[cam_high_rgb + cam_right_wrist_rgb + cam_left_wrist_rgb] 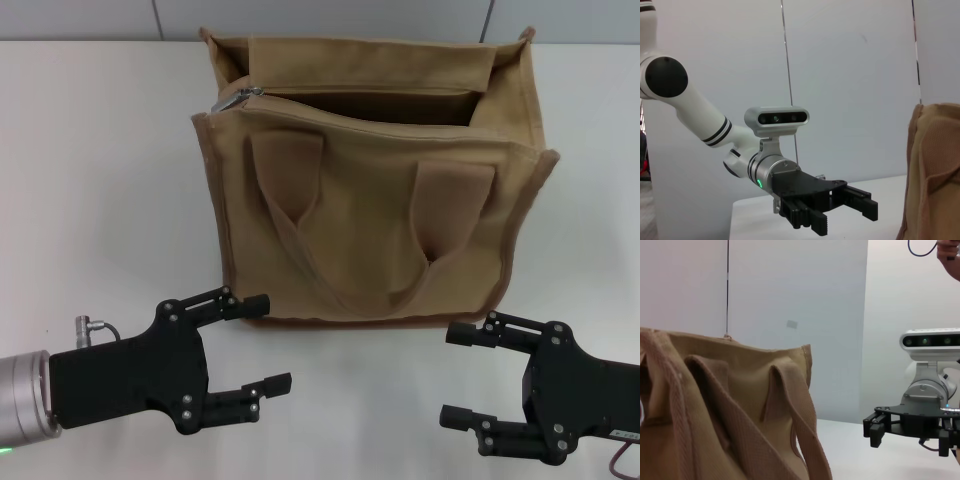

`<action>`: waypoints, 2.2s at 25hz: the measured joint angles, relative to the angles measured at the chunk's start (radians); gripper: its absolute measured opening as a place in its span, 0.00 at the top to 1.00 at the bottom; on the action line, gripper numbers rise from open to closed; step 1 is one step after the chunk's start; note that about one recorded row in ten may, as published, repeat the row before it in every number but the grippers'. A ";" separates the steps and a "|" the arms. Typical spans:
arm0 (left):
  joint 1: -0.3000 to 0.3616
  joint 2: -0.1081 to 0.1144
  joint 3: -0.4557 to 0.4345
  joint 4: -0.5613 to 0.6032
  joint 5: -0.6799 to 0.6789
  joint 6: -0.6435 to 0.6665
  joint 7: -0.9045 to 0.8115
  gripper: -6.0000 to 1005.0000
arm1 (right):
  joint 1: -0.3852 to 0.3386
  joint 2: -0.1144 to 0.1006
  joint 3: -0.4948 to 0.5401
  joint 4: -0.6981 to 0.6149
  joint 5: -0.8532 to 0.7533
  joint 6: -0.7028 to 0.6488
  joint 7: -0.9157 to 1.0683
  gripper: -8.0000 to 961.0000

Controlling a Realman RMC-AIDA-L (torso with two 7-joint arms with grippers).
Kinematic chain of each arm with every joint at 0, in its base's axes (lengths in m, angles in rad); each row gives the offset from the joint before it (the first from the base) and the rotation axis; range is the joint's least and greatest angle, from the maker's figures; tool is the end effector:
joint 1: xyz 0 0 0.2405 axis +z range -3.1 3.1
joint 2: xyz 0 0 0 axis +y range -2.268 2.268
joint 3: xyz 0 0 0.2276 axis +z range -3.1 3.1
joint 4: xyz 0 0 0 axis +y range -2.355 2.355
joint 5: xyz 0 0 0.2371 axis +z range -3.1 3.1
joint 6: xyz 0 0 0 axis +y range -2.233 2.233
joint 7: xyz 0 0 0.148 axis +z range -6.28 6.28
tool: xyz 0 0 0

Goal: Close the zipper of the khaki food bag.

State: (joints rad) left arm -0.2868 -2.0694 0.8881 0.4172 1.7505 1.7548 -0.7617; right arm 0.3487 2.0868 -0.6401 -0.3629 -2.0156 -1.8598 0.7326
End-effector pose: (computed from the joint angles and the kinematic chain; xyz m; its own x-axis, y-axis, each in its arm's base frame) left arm -0.2901 0.2293 -0.0288 0.7593 0.0580 0.6481 0.2150 -0.9625 -0.1657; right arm 0.2842 0.2203 -0.0305 0.7328 -0.0680 -0.6770 -0.1785 -0.9794 -0.0948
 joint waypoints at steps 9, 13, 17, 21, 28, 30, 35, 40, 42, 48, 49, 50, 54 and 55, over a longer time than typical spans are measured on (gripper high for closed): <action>0.031 0.000 -0.101 0.001 -0.006 0.003 0.056 0.23 | -0.001 0.000 0.011 0.008 0.000 -0.005 -0.001 0.23; 0.057 -0.001 -0.279 -0.013 -0.007 -0.027 0.127 0.24 | 0.003 0.000 0.011 0.015 0.000 -0.007 -0.002 0.23; 0.034 -0.004 -0.457 -0.103 -0.007 -0.107 0.229 0.25 | 0.013 -0.001 0.011 0.031 0.000 -0.007 -0.010 0.23; -0.040 -0.005 -0.578 -0.235 -0.009 -0.199 0.360 0.25 | 0.021 -0.001 0.011 0.045 0.001 -0.007 -0.013 0.23; -0.143 -0.009 -0.618 -0.335 -0.016 -0.279 0.443 0.26 | 0.019 -0.001 0.011 0.053 0.002 -0.006 -0.013 0.23; -0.157 -0.010 -0.657 -0.355 -0.032 -0.269 0.445 0.27 | 0.015 0.000 0.012 0.055 0.002 -0.007 -0.013 0.23; -0.173 -0.010 -0.737 -0.386 -0.048 -0.250 0.445 0.27 | 0.012 -0.001 0.015 0.090 0.007 -0.008 -0.048 0.23; -0.186 -0.009 -0.750 -0.408 -0.049 -0.228 0.445 0.28 | 0.009 -0.002 0.016 0.093 0.014 -0.009 -0.054 0.23; -0.187 -0.009 -0.755 -0.418 -0.049 -0.210 0.446 0.28 | 0.009 -0.002 0.016 0.093 0.015 -0.010 -0.054 0.23; -0.175 -0.009 -0.803 -0.457 -0.049 -0.170 0.446 0.29 | 0.009 -0.004 0.016 0.095 0.049 -0.066 -0.041 0.23; -0.173 -0.009 -0.804 -0.459 -0.049 -0.168 0.446 0.30 | 0.009 -0.004 0.016 0.095 0.052 -0.075 -0.041 0.23; -0.173 -0.009 -0.804 -0.459 -0.047 -0.167 0.446 0.30 | 0.009 -0.005 0.016 0.094 0.053 -0.080 -0.040 0.23; -0.170 -0.009 -0.799 -0.461 -0.044 -0.163 0.446 0.30 | 0.014 -0.005 0.024 0.091 0.063 -0.114 -0.029 0.23; -0.169 -0.009 -0.799 -0.463 -0.044 -0.162 0.446 0.30 | 0.014 -0.005 0.030 0.089 0.071 -0.128 -0.017 0.23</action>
State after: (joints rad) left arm -0.4559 -2.0784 0.0895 -0.0454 1.7069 1.5930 -0.3153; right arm 0.3629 2.0814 -0.6103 -0.2744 -1.9446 -1.9875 0.7153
